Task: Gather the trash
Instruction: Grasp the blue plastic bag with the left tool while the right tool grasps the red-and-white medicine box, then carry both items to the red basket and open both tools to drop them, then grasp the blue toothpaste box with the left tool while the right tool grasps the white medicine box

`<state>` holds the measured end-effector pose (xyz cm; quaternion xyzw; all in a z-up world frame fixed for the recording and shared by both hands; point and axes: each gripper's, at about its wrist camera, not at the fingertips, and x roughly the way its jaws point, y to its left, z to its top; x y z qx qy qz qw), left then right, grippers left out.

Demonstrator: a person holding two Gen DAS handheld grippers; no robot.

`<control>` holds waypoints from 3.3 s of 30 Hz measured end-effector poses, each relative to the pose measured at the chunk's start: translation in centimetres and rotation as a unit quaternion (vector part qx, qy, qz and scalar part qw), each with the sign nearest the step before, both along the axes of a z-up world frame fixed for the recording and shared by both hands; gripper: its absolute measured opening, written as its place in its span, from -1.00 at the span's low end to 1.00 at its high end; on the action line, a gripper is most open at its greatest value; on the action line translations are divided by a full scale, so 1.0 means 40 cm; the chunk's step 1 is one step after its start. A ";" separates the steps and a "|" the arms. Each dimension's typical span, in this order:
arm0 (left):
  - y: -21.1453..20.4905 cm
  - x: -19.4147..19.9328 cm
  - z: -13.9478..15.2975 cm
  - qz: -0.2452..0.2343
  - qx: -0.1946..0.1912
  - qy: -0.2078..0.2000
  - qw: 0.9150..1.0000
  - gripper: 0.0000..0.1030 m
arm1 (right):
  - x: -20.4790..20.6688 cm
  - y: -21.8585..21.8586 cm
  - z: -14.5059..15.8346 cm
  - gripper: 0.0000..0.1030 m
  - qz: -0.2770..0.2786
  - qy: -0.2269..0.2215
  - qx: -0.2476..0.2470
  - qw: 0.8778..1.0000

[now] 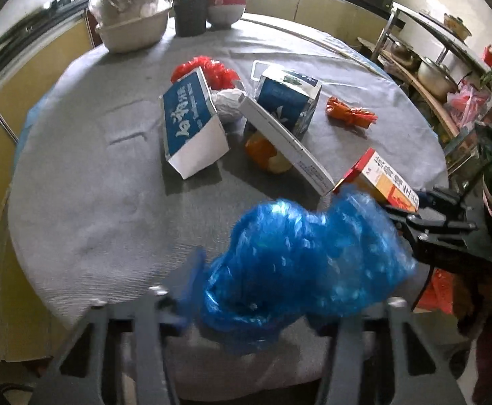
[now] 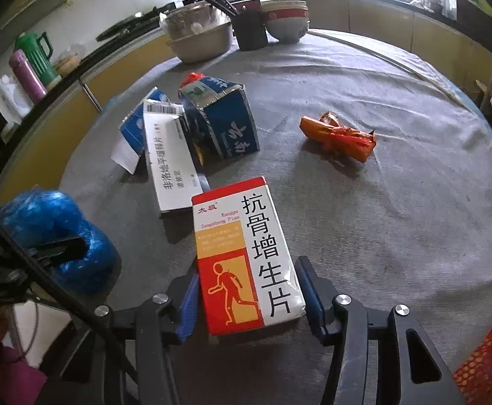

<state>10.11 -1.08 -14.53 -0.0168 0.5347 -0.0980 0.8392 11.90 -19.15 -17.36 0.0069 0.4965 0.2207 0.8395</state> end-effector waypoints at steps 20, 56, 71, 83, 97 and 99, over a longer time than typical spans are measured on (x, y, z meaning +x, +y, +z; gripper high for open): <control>-0.398 -0.050 0.154 -0.226 -0.076 -0.033 0.971 -0.39 | -0.411 -0.484 0.129 0.07 -0.305 -0.041 0.159 0.938; -0.081 -0.035 0.125 -0.072 0.027 -0.097 0.992 0.32 | -0.314 -0.431 0.131 0.23 -0.331 -0.041 0.202 0.921; 0.250 0.049 0.066 0.068 -0.019 -0.061 0.996 0.33 | -0.032 0.070 0.126 0.20 -0.106 -0.010 0.130 0.986; 0.263 0.258 0.040 0.064 -0.161 0.033 0.984 0.34 | 0.145 0.128 0.031 0.13 -0.081 0.042 0.188 0.978; 0.193 0.360 -0.034 0.068 -0.144 0.088 0.983 0.34 | 0.027 0.230 0.069 0.20 0.047 0.000 0.083 0.995; 0.203 0.364 -0.046 0.074 -0.135 0.094 0.984 0.34 | 0.027 0.256 0.066 0.25 0.059 -0.009 0.055 0.997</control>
